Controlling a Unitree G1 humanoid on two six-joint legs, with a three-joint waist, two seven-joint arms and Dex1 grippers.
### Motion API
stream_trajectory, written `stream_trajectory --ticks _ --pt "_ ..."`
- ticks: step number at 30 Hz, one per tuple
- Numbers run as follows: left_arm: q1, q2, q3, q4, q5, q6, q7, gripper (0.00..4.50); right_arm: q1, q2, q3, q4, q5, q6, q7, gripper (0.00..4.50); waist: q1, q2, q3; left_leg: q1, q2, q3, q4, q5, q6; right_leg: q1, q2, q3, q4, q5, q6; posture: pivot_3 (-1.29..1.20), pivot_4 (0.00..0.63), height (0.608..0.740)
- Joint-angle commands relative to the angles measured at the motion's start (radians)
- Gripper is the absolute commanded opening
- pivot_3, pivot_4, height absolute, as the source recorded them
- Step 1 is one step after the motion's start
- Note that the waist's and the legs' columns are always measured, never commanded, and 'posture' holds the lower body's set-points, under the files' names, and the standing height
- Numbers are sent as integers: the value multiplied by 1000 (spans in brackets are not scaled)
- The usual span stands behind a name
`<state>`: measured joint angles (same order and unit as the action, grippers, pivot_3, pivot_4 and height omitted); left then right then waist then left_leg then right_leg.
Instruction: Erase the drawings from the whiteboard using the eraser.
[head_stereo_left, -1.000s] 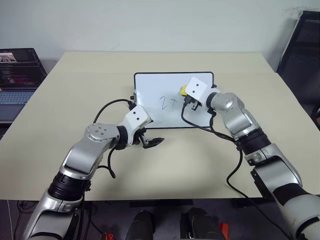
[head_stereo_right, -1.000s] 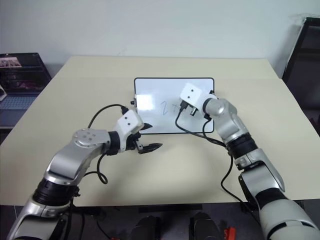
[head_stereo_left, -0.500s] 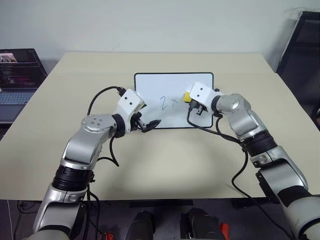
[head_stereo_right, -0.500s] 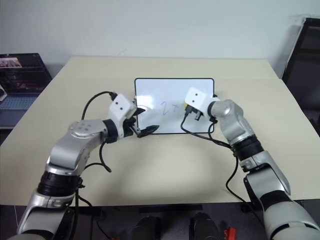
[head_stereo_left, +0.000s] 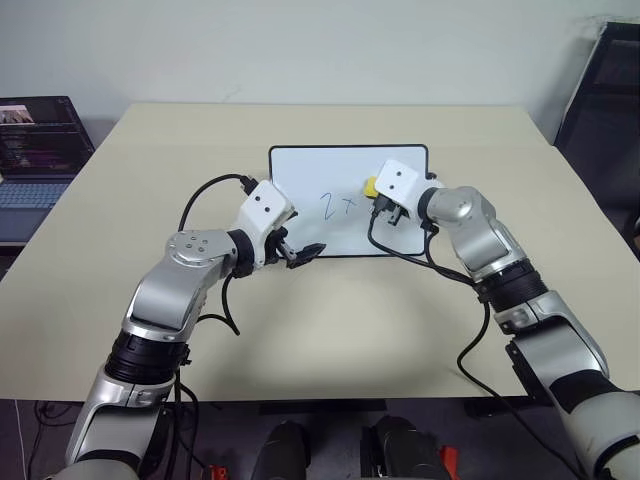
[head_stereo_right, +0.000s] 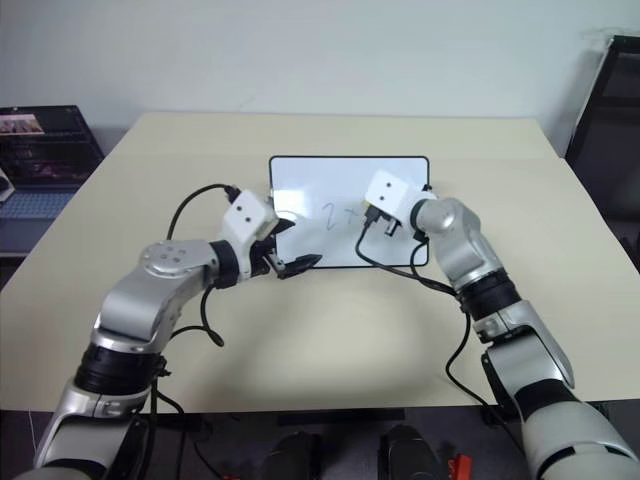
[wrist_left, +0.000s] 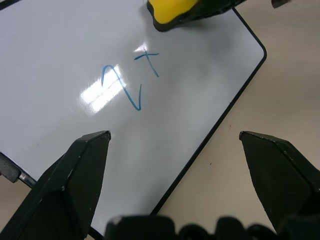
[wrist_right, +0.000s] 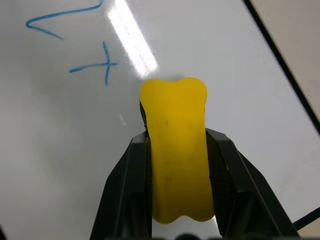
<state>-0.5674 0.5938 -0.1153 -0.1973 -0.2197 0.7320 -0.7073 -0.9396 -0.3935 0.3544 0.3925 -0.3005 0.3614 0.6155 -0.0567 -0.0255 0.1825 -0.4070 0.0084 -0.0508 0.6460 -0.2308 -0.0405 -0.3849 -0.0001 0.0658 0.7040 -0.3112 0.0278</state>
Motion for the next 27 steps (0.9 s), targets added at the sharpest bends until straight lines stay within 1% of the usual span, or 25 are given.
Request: stream_trajectory --ticks 1,4,9,12,14,16,17,20,22,27 --pt "1 14 29 -48 -4 5 12 4500 43 -23 -8 -51 -3 38 33 1119 0 0 0 0 0 0 0 0 0 0 0 0 0 0 0 0 150 740" --pt "44 -6 89 -57 -20 -57 36 4500 109 0 -94 -187 66 37 -1 1119 0 0 0 0 0 0 0 0 0 0 0 0 0 0 0 0 150 740" --pt "117 -49 175 -22 -18 -184 95 4500 184 61 -226 -403 203 105 -21 1118 0 0 0 -3 1 0 0 0 0 -4 0 0 0 0 0 0 150 740" --pt "157 -70 220 4 -6 -246 151 4500 278 70 -258 -544 267 123 -8 1117 4 0 0 -3 1 -1 -1 0 0 -3 0 0 -2 0 0 0 150 740" --pt "178 -81 248 9 -19 -261 170 4500 355 58 -260 -618 281 117 -8 1117 10 0 0 -4 1 -4 -1 0 0 -1 0 0 -5 0 0 0 150 740" --pt "208 -98 279 8 -38 -267 190 4500 439 73 -284 -680 311 99 -29 1117 17 0 0 -5 0 -4 -1 0 0 -1 -1 -1 -6 0 0 0 150 740" --pt "218 -102 289 9 -43 -270 195 4500 464 79 -291 -701 325 92 -34 1117 20 0 0 -6 0 -4 -1 0 0 -1 -1 0 -6 0 0 0 150 740" --pt "242 -117 295 20 -21 -297 231 4500 565 128 -326 -774 418 168 -50 1117 24 0 0 -7 0 -4 0 0 0 -2 -2 -1 -6 0 0 0 150 740" --pt "242 -130 294 17 -23 -302 247 4500 608 146 -334 -790 459 166 -49 1117 25 0 0 -7 0 -5 -1 0 0 -2 -1 -1 -6 0 0 0 150 740" --pt "230 -137 274 7 -22 -302 254 4500 625 186 -388 -787 575 226 -73 1116 24 0 0 -6 0 -5 0 0 0 -2 -1 -1 -6 0 0 0 150 740"
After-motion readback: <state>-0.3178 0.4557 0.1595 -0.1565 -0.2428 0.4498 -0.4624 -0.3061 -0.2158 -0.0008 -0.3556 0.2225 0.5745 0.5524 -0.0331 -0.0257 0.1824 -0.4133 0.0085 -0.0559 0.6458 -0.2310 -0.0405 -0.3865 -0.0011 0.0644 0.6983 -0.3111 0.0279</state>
